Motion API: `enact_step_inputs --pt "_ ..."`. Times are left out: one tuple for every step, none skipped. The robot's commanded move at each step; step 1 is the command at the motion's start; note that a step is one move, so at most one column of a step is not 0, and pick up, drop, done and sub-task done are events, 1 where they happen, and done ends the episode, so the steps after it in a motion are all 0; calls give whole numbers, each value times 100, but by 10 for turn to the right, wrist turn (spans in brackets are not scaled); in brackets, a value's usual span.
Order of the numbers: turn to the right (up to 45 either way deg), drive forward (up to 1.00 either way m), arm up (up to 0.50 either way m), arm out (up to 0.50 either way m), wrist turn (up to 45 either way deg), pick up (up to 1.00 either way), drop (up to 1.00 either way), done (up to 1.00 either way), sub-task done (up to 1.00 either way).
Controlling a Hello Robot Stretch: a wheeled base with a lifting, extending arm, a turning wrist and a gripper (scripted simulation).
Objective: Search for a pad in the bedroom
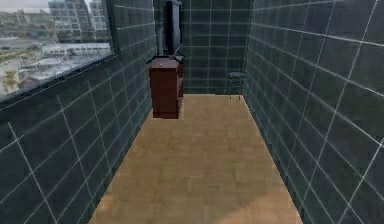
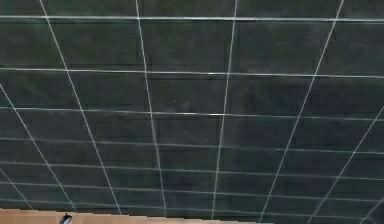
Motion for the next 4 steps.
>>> enact_step_inputs --pt "-450 0 0 0 0 0 0 0 0" --pt "-360 0 0 0 0 0 0 0 0" --pt "0 65 0 0 0 0 0 0 0" --pt "-450 0 0 0 0 0 0 0 0"
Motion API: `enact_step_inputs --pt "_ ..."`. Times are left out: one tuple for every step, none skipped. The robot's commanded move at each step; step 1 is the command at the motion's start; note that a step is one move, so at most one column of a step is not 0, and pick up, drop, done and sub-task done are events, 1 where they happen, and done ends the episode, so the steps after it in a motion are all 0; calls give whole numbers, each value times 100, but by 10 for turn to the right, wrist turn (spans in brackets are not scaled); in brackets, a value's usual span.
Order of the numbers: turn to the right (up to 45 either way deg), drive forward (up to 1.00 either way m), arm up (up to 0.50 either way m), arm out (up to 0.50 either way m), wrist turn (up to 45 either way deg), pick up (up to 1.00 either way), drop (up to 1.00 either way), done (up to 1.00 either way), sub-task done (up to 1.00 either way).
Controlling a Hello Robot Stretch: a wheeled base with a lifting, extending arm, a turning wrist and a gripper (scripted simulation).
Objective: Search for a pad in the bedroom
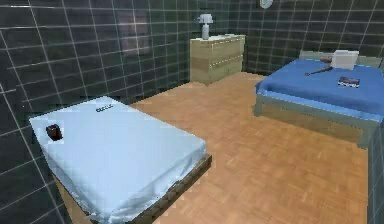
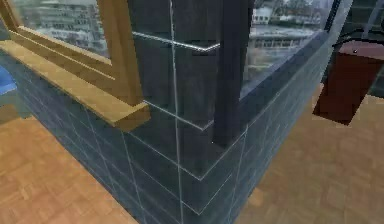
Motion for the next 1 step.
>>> enact_step_inputs --pt "-240 0 0 0 0 0 0 0 0"
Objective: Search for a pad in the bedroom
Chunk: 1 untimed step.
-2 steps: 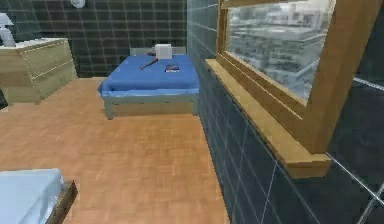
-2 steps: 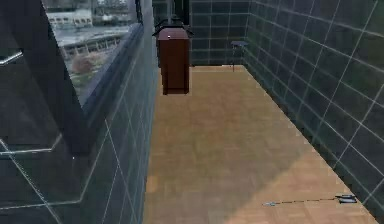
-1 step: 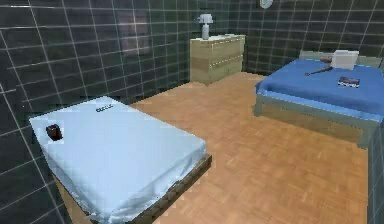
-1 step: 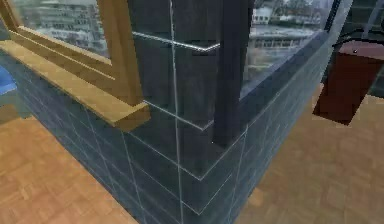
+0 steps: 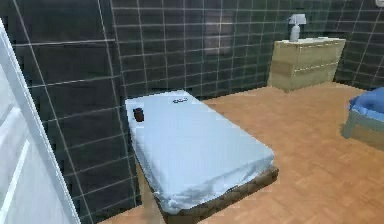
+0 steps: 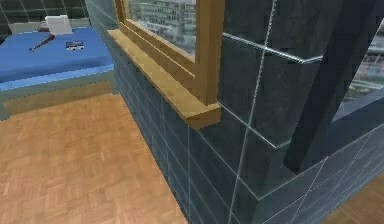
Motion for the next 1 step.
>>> enact_step_inputs --pt "0 0 0 0 0 0 0 100 0"
